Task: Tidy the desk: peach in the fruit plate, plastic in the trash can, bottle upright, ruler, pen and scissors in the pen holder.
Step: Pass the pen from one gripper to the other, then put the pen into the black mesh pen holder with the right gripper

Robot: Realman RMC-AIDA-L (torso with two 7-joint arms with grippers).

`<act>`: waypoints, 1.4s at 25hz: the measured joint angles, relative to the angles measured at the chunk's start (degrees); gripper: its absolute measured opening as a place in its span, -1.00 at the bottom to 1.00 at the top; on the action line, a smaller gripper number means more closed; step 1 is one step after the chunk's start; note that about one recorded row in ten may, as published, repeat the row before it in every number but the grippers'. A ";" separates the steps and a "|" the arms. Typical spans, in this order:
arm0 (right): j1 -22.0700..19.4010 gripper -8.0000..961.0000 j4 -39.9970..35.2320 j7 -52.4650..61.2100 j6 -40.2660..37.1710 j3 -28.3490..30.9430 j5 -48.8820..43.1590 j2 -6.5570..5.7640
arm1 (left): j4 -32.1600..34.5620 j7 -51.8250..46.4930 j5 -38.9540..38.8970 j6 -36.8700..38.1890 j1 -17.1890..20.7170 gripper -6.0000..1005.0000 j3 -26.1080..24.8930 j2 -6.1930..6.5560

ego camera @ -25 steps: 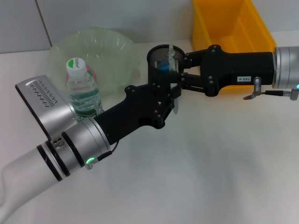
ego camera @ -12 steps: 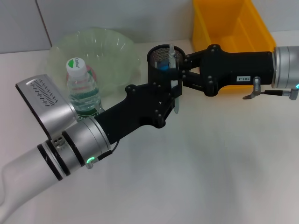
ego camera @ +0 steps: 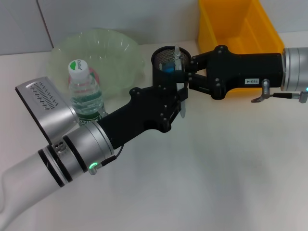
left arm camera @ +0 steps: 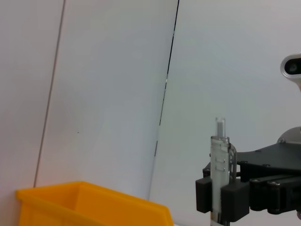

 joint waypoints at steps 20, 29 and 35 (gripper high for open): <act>-0.41 -0.69 -0.93 -0.08 2.05 1.91 2.92 -0.30 | -1.15 -4.07 0.44 4.22 2.86 0.26 -0.45 0.40; 1.12 -0.68 -0.31 0.00 12.34 2.12 6.58 -0.03 | -5.75 -2.13 2.68 10.99 6.21 0.61 -0.30 0.58; 4.81 -0.68 -0.35 1.70 19.14 1.70 7.57 -0.02 | -7.12 -2.06 2.72 11.74 6.32 0.62 -0.09 0.40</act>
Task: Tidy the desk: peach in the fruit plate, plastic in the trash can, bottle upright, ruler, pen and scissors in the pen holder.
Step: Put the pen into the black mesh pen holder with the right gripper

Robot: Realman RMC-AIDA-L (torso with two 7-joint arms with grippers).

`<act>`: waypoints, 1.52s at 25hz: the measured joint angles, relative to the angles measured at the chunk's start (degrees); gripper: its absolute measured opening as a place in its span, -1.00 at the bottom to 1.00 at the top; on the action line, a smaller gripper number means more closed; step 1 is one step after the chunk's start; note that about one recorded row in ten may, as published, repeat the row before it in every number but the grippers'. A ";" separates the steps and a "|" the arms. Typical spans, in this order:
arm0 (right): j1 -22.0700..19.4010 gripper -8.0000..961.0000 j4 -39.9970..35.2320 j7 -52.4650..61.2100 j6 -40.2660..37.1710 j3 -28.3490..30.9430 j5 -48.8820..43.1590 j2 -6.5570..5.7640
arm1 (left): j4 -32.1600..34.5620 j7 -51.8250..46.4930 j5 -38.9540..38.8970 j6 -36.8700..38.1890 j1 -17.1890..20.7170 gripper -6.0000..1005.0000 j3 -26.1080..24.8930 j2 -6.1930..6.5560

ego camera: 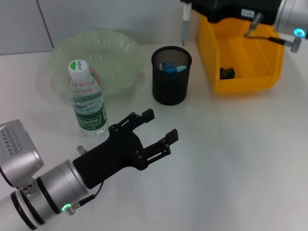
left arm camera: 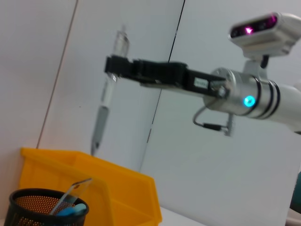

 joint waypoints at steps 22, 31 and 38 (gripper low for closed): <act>1.74 -0.66 10.78 -11.51 18.59 -15.23 13.66 0.30 | -1.89 1.30 -0.08 2.32 0.99 0.61 -0.02 0.16; 1.48 -0.66 12.80 -12.56 19.16 -15.78 13.47 0.31 | -3.74 1.75 -0.47 2.50 1.45 0.61 -1.77 0.10; 1.10 -0.65 14.83 -13.82 19.90 -15.99 13.54 0.38 | -3.74 1.77 -0.41 2.53 1.40 0.61 -1.76 0.05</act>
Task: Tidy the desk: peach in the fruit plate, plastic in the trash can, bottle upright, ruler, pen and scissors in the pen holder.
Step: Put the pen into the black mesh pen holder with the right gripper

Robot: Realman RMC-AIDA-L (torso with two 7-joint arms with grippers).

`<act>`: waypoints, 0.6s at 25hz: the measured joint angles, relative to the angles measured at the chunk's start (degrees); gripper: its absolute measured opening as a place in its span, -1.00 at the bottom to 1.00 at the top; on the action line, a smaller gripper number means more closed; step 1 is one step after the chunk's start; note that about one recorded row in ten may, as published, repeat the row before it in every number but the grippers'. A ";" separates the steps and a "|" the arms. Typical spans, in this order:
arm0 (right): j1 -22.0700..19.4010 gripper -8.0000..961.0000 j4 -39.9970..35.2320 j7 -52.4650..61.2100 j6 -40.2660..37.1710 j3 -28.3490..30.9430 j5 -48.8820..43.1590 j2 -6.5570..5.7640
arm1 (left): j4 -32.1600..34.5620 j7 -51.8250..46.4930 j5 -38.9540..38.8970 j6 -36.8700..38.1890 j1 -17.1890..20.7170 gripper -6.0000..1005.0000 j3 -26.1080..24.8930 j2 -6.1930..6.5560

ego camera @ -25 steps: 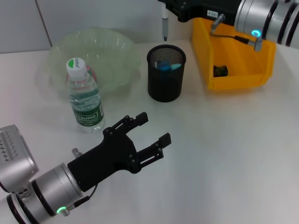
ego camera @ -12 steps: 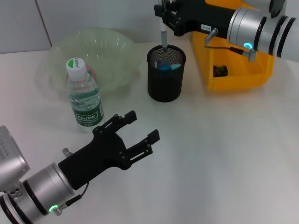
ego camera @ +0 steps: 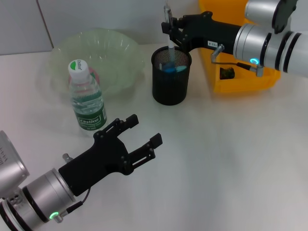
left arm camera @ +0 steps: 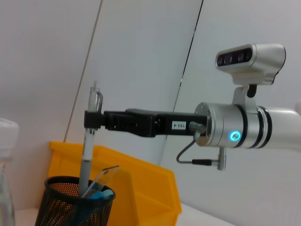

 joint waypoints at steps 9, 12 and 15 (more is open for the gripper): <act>-0.45 -0.65 0.66 0.05 0.54 0.52 0.12 -0.03 | 0.09 -0.51 0.06 0.49 -0.04 0.61 0.00 0.00; -0.43 -0.65 1.15 0.31 1.42 0.40 0.12 -0.02 | 0.14 -0.53 0.19 0.50 -0.05 0.61 0.00 0.00; -0.40 -0.55 1.84 0.37 1.60 0.66 0.12 -0.01 | 0.20 -0.60 0.10 1.05 0.12 0.61 0.00 -0.01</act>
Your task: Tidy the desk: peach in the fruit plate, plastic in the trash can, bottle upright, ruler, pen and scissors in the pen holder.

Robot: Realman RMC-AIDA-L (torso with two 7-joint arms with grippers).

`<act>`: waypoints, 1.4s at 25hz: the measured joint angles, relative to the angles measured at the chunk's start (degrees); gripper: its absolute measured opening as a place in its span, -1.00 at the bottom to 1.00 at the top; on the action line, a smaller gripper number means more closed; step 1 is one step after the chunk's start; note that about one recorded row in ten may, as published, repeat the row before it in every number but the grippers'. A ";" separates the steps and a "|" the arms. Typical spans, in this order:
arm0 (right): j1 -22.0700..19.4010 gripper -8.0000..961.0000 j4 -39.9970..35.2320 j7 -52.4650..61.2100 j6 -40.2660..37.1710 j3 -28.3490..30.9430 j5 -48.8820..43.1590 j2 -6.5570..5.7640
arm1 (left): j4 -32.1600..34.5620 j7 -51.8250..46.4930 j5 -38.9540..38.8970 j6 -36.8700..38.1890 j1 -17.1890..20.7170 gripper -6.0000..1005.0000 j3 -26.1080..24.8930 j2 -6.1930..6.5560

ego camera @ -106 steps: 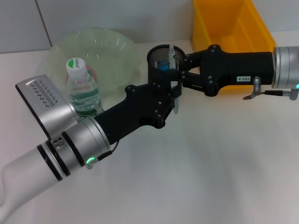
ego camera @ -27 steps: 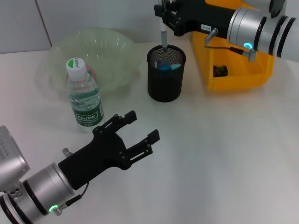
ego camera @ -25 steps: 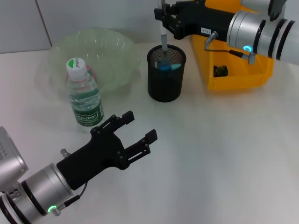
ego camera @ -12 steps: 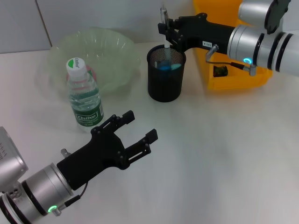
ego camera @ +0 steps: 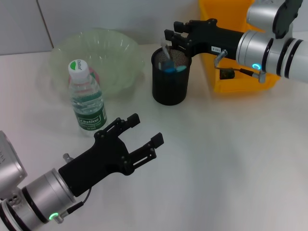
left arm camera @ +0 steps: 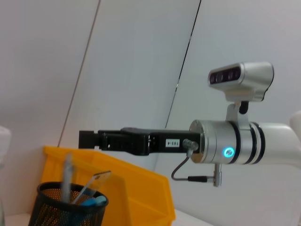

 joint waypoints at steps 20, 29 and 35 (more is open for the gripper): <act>-15.09 0.65 -15.02 14.40 -23.32 0.28 0.03 -3.81 | -0.22 -7.42 2.70 3.72 -0.67 0.61 -0.34 1.49; -13.88 0.69 -11.29 24.14 -44.17 4.96 -13.72 -12.69 | -0.59 -17.78 22.15 8.61 -3.18 0.61 -11.47 4.90; -9.86 0.69 -5.98 25.31 -49.49 5.24 -21.50 -13.77 | 0.18 -23.44 39.34 13.18 -5.83 0.61 -25.41 6.38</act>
